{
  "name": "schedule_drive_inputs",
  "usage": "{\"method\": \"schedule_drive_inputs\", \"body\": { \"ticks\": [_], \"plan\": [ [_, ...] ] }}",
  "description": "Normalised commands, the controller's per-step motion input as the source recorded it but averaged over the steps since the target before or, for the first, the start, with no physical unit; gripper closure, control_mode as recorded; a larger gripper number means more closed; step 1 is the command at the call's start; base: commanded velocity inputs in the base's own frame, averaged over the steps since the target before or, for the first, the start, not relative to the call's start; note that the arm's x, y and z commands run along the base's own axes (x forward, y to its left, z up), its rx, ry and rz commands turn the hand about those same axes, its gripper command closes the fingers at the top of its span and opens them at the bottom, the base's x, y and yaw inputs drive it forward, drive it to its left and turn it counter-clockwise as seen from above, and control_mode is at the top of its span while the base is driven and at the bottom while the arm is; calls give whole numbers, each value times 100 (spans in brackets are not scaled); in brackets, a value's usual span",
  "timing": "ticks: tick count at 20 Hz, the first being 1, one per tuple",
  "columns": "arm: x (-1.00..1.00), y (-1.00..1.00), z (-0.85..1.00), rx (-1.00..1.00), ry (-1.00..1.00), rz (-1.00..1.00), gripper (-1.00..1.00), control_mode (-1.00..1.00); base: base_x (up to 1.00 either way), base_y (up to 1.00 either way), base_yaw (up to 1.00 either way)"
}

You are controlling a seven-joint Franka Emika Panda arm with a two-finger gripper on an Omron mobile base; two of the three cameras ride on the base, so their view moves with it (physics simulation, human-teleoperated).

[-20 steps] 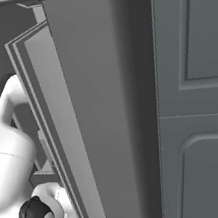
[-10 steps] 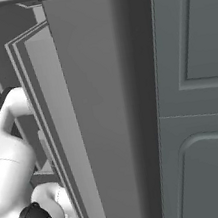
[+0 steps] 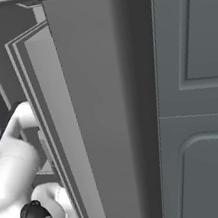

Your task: Fully open the fridge drawer.

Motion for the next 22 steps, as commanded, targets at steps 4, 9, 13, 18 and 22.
{"method": "schedule_drive_inputs", "body": {
  "ticks": [4,9,13,18,22],
  "plan": [
    [40,12,-38,0,0,0,-100,-100,0,0,0],
    [17,0,-6,0,0,0,-100,-100,0,0,0],
    [0,0,0,0,0,0,-100,-100,0,0,0],
    [3,0,-3,0,0,0,-100,-100,0,0,0],
    [23,0,0,0,0,0,-100,-100,0,0,0]
  ]
}}
